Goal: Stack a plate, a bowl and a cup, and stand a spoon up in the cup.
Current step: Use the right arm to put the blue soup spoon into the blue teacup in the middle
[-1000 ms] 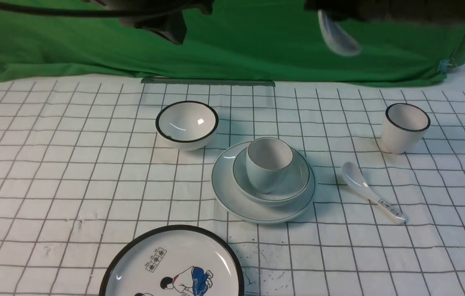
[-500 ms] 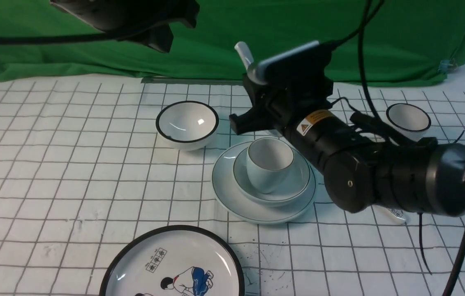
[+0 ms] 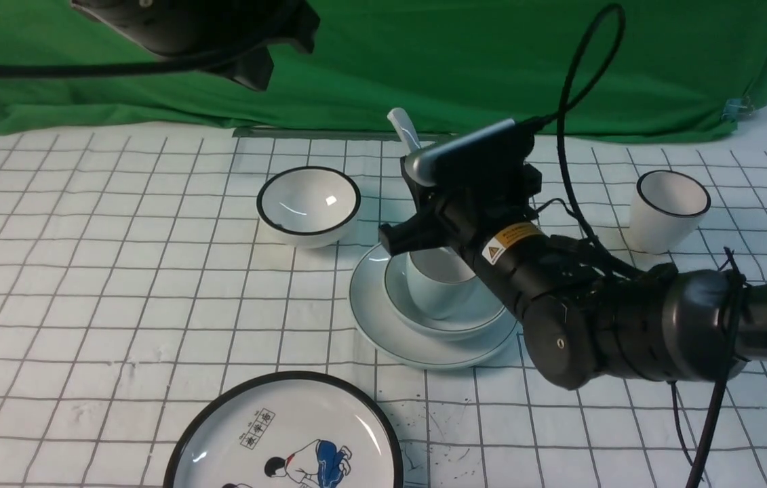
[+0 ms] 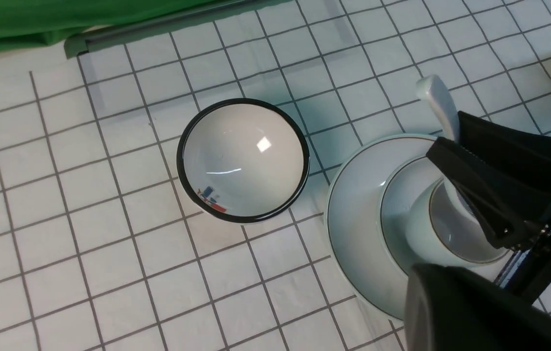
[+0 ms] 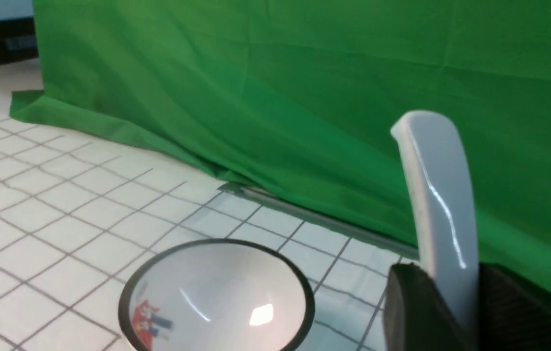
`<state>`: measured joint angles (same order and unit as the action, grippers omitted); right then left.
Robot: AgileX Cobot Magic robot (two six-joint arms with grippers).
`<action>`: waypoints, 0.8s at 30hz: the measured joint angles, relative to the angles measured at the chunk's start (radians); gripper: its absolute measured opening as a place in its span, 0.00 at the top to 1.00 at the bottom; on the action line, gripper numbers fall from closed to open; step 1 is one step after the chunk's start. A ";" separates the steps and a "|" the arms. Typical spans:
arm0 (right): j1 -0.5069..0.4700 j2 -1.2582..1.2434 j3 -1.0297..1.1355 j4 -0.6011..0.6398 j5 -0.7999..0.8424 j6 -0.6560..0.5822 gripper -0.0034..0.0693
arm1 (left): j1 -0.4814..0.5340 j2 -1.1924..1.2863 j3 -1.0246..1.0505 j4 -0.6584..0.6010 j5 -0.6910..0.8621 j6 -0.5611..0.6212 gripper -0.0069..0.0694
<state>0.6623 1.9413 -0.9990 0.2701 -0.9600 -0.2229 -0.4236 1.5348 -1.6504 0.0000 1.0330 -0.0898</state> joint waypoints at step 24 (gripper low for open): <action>0.000 0.081 0.046 -0.058 -0.148 0.100 0.63 | 0.000 0.000 0.000 0.008 -0.002 -0.013 0.90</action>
<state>0.6625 2.0227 -0.9531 0.2123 -1.1077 -0.1230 -0.4236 1.5348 -1.6501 0.0083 1.0308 -0.1032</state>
